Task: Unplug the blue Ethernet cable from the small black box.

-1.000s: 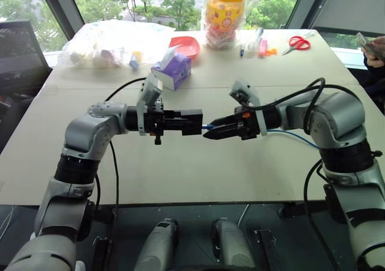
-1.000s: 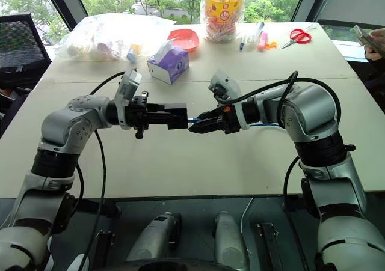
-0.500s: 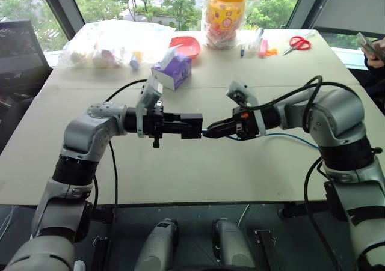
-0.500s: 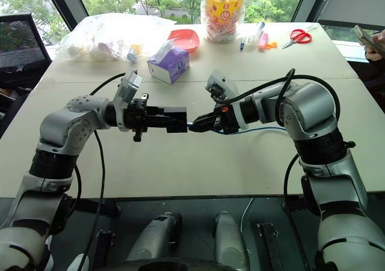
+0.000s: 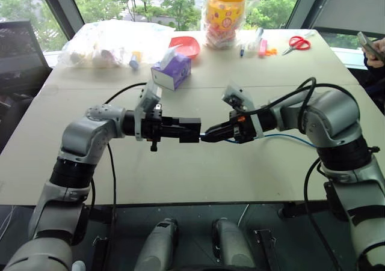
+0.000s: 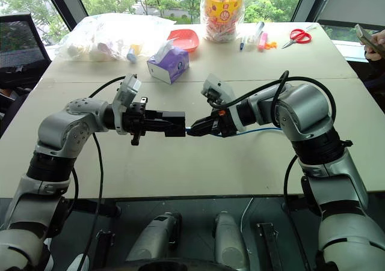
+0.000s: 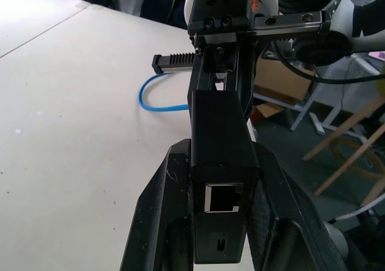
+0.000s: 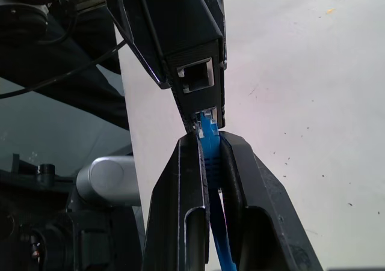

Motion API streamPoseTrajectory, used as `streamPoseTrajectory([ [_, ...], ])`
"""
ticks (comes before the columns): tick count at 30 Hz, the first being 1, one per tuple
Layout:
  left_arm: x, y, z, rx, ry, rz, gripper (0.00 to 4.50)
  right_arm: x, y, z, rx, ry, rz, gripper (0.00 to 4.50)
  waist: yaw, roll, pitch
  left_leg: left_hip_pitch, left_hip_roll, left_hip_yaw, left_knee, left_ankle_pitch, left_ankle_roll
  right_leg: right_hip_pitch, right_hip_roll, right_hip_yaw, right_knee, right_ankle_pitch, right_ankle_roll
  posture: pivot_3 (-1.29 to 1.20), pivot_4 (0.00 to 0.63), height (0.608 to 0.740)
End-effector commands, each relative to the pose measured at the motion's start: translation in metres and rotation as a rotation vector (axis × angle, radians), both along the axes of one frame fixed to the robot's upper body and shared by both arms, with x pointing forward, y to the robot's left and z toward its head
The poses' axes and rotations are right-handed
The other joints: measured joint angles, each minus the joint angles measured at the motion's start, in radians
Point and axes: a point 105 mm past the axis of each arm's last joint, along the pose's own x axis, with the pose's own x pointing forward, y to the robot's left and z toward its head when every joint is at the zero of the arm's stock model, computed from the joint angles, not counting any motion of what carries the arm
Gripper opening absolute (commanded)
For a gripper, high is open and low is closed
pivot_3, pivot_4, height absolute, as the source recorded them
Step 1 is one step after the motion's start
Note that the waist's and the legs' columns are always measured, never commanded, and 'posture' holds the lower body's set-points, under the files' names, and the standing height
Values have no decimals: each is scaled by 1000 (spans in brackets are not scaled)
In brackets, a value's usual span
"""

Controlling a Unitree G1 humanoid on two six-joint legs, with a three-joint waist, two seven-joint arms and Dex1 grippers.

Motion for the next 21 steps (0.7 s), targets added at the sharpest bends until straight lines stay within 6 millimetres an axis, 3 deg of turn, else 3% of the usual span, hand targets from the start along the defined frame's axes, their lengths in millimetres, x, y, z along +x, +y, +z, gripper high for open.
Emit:
streamPoseTrajectory([
  [1, -2, 9, 9, 17, -61, 5, 517, 6, -14, 3, -8, -9, -38, 80, 0, 0, 0, 0, 0, 0, 0, 0, 0, 0, 0, 0, 0, 0, 0, 0, 150, 740],
  [10, 0, 21, 6, 39, -61, 39, 517, 17, -38, -2, -16, -6, -126, 80, -1, 0, 0, 0, 0, 0, 0, 0, 0, 0, 0, 0, 0, -1, -2, 0, 150, 740],
  [15, 17, 22, -17, 113, -170, 137, 517, 72, -65, -19, -112, -290, -413, 80, 0, 0, 0, 0, 0, 1, 0, 0, 0, 0, 0, 0, 0, -1, -3, 0, 150, 740],
  [19, 28, 16, -30, 106, -197, 208, 517, 114, -95, -27, -153, -324, -729, 80, 2, 0, 0, 1, 0, 2, 0, 0, 0, 0, -1, 1, 0, -1, -3, 0, 150, 740],
  [21, 39, 12, -34, 97, -237, 270, 517, 122, -100, -26, -125, -319, -810, 866, 4, 0, 0, -1, 0, 2, 0, 0, 0, -1, 0, 1, 0, 1, -1, 0, 150, 740],
])
